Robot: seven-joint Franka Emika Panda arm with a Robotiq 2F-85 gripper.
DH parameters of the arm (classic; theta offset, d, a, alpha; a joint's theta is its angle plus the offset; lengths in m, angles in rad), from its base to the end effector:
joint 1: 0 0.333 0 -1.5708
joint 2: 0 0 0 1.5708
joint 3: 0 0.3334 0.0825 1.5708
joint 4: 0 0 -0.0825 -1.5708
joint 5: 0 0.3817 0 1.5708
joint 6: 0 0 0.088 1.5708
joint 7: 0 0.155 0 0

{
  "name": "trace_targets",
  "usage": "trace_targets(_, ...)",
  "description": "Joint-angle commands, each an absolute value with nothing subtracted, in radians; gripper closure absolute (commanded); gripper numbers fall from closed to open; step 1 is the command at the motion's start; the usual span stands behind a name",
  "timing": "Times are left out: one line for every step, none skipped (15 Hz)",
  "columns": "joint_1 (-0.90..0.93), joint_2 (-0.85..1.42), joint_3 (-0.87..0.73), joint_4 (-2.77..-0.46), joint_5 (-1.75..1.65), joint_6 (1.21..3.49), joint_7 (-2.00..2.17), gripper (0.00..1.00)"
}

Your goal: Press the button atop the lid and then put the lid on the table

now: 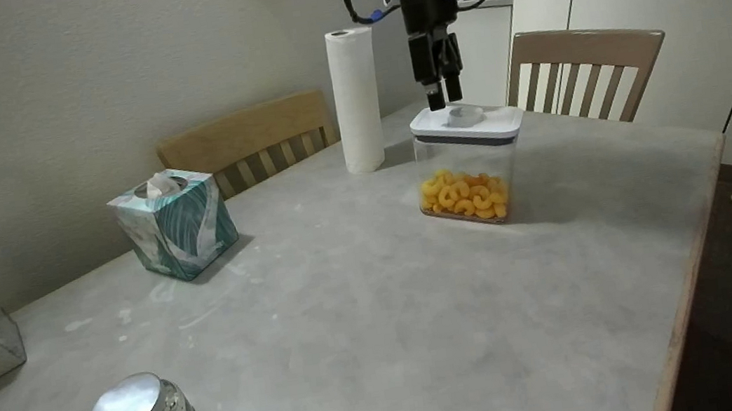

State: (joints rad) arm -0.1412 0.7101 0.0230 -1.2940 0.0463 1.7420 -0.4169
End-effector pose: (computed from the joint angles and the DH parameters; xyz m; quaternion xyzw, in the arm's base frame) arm 0.7014 -0.0799 0.2745 -0.9812 -0.1389 0.1180 0.0633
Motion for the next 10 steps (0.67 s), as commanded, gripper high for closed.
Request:
trace_targets(-0.137, 0.683, 0.018, -1.328, 0.041, 1.745, -0.365, 0.0)
trace_targets(-0.135, 0.679, 0.018, -1.336, 0.043, 1.749, -0.352, 0.02)
trace_targets(-0.133, 0.675, 0.018, -1.341, 0.042, 1.75, -0.339, 0.05)
trace_targets(-0.132, 0.671, 0.017, -1.348, 0.042, 1.753, -0.328, 0.07)
trace_targets(-0.131, 0.668, 0.017, -1.353, 0.043, 1.755, -0.319, 0.14)
trace_targets(-0.131, 0.664, 0.017, -1.361, 0.045, 1.76, -0.309, 0.17)
trace_targets(-0.13, 0.661, 0.017, -1.366, 0.045, 1.761, -0.301, 0.21)
trace_targets(-0.13, 0.658, 0.016, -1.372, 0.045, 1.763, -0.293, 0.27)
trace_targets(-0.129, 0.653, 0.016, -1.379, 0.046, 1.765, -0.285, 0.22)
trace_targets(-0.129, 0.645, 0.015, -1.39, 0.046, 1.767, -0.277, 0.2)
